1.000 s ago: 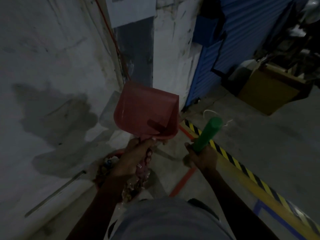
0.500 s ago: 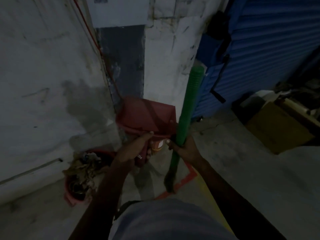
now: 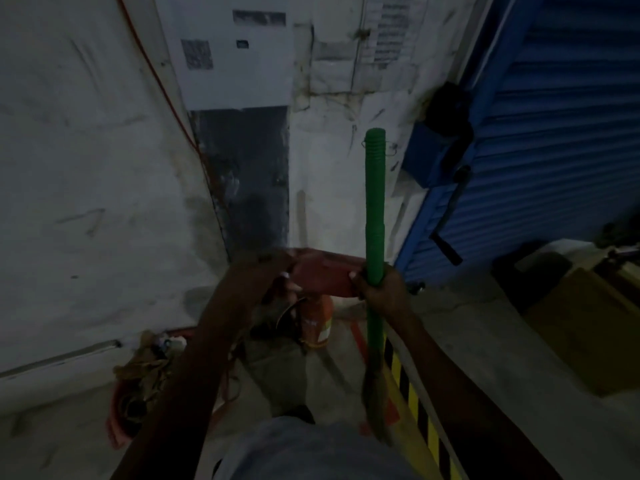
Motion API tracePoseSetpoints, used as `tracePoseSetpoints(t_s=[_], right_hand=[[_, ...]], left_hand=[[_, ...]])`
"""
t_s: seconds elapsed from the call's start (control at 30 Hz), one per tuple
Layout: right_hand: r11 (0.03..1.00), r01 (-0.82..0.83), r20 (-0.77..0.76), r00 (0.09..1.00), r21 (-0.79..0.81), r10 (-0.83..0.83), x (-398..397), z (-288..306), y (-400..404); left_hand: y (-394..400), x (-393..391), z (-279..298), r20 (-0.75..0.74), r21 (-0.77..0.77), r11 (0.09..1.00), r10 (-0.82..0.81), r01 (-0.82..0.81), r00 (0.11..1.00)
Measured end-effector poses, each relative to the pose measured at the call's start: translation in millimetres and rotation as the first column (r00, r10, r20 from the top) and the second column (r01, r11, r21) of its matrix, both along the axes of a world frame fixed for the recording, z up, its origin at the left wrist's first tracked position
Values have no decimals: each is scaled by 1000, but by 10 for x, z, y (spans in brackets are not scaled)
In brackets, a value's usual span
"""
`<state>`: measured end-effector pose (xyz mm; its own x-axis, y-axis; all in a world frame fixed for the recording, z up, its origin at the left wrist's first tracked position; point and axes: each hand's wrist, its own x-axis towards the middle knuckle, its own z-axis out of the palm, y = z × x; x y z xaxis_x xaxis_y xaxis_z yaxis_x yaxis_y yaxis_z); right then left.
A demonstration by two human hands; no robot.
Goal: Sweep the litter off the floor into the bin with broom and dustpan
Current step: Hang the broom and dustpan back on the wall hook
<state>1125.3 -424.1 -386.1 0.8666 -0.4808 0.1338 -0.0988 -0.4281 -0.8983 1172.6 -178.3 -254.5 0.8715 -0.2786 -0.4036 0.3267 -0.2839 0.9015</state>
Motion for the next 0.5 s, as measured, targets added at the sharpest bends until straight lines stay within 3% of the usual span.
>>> tracePoseSetpoints(t_s=[0.17,0.33,0.5], right_hand=[[1000,21,-9,1000,14,-20,396,19,-533],[998,31,-40,999,58,-29,733,129,-849],[996,34,-87,996,82,-27,1010,110,-1153]], left_hand=[[-238,479,114,266,-84,996,40,-18,963],[-554,993,235,402,220,968,-206,124,892],[-870,1426,396,548,580,814,-428,42,718]])
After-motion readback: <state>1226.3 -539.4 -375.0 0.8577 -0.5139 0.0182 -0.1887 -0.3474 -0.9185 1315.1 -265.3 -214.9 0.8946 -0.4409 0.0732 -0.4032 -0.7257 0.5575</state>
